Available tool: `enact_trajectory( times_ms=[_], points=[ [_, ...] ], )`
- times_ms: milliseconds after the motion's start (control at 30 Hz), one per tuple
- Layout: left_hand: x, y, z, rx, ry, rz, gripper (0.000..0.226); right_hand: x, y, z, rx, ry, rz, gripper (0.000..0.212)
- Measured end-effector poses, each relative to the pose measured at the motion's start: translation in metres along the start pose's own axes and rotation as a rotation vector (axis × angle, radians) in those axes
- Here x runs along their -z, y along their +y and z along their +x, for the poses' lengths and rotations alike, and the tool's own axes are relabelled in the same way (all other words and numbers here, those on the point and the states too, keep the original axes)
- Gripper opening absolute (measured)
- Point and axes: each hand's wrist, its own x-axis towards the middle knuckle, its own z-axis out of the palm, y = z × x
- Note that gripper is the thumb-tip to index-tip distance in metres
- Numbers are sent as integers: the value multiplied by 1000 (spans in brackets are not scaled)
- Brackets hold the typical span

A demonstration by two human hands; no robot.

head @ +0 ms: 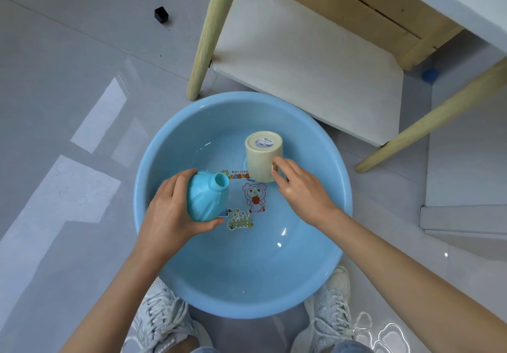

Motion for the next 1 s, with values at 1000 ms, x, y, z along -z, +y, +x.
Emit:
enact_trajectory(
  times_ms=[1000],
  points=[
    [-2, 0, -1, 0, 29, -1, 95, 36, -59, -58, -996, -412, 1379, 8]
  ],
)
